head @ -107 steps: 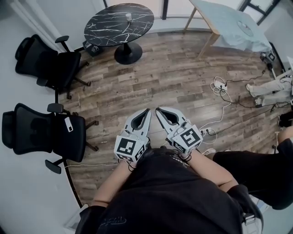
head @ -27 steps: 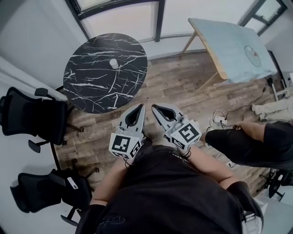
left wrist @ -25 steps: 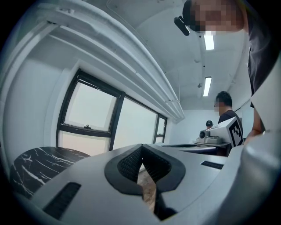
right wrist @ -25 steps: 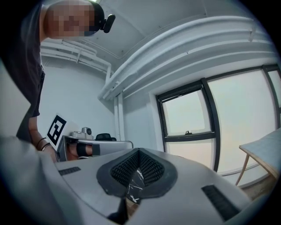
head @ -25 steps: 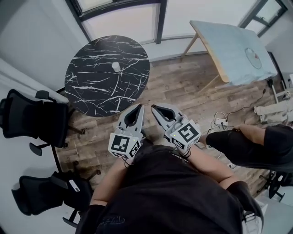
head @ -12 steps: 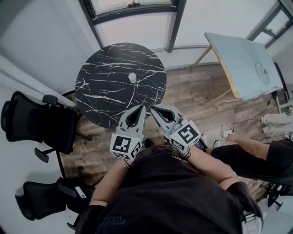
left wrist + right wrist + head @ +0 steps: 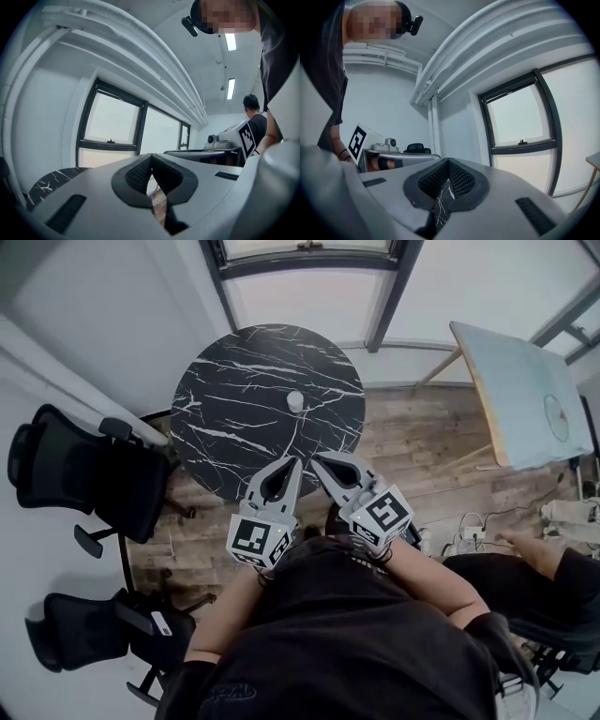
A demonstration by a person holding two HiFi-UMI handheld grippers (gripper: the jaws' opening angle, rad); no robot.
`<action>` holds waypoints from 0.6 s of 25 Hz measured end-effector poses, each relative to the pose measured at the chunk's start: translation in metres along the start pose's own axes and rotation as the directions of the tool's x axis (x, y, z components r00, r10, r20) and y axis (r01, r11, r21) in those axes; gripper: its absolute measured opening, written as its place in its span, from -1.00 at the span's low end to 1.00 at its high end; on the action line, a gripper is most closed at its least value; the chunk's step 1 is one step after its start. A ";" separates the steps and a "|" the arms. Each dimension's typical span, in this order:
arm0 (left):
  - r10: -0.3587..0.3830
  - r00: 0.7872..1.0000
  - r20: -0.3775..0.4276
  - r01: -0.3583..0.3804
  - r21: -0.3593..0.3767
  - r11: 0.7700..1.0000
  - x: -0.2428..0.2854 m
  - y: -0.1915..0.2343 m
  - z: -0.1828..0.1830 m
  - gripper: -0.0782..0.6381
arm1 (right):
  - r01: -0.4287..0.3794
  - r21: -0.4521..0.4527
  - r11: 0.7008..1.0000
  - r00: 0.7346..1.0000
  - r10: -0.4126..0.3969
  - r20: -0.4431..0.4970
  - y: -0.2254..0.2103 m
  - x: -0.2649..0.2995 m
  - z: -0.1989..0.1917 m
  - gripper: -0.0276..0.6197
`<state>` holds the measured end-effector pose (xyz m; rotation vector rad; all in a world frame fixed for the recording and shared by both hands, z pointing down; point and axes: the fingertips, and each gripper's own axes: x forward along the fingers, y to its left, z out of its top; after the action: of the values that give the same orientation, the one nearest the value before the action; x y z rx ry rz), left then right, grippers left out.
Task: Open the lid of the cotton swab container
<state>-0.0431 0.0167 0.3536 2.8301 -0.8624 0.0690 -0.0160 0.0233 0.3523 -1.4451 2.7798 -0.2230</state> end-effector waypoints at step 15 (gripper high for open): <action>0.073 0.997 -0.008 -0.072 0.068 0.995 0.049 0.036 0.000 -0.76 | -0.079 0.010 0.997 0.996 0.079 -0.028 -0.052 0.039 -0.002 -0.85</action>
<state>-0.0227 -0.0389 0.3642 2.8570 -0.9790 0.1250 0.0040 -0.0375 0.3633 -1.3373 2.8475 -0.2573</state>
